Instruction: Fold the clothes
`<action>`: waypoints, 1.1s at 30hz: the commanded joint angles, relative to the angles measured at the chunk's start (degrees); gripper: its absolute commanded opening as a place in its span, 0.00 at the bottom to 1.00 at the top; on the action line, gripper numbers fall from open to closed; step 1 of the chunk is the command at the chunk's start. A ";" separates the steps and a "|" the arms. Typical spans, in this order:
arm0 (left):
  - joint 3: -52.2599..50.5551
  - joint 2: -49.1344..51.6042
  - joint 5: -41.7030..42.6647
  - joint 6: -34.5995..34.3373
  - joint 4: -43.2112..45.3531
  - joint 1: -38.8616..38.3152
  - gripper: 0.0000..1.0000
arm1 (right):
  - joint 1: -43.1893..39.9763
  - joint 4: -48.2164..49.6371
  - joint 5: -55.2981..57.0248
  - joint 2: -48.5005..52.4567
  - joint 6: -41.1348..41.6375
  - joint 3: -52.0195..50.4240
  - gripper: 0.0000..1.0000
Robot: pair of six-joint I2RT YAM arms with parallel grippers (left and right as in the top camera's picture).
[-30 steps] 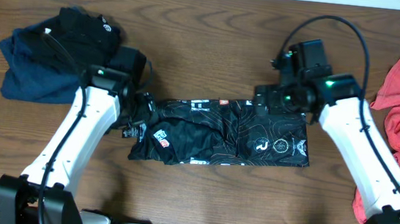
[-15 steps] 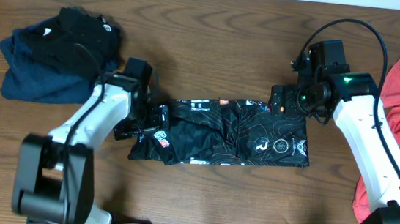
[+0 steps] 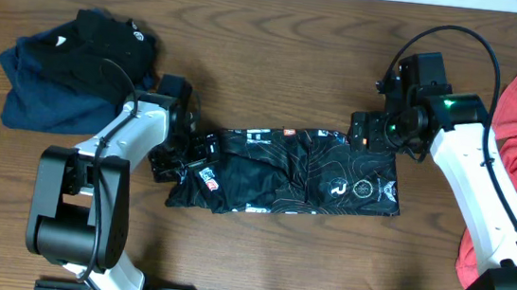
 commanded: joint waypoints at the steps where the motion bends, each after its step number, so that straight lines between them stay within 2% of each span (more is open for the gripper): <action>1: -1.07 3.28 6.08 1.11 1.38 -0.17 0.87 | -0.26 -0.09 0.20 0.07 -0.13 -0.35 0.99; 2: -1.07 3.28 6.08 1.18 1.40 -0.17 0.79 | -0.26 -0.07 0.20 0.07 -0.15 -0.37 0.99; 5: -1.07 3.28 6.01 2.40 1.64 -0.17 0.45 | -0.26 -0.07 0.22 0.07 -0.15 -0.37 0.99; 7: -1.07 3.28 5.55 2.38 1.75 -0.11 0.30 | -0.26 -0.07 0.22 0.07 -0.13 -0.37 0.99; 9: -0.98 3.23 3.98 2.38 1.75 -0.07 0.10 | -0.26 -0.07 0.20 0.07 -0.13 -0.37 0.99; 10: -0.87 3.19 3.06 2.40 1.66 0.02 0.06 | -0.26 -0.07 0.20 0.07 -0.13 -0.37 0.99; 14: 1.62 2.40 -2.56 2.40 -2.05 1.95 0.06 | -0.28 -0.20 0.59 0.07 -0.13 -0.35 0.99; 20: 10.73 0.20 -9.75 2.62 -12.61 8.76 0.06 | -0.28 -1.07 5.97 0.07 1.95 -0.35 0.99; 26: 19.63 -0.02 -5.86 3.32 -20.96 12.09 0.06 | -0.55 -1.07 6.86 0.07 1.95 -0.37 0.99; 33: 23.47 -2.51 1.55 2.25 -24.87 4.59 0.06 | -3.80 -1.70 9.90 0.07 4.28 -0.35 0.99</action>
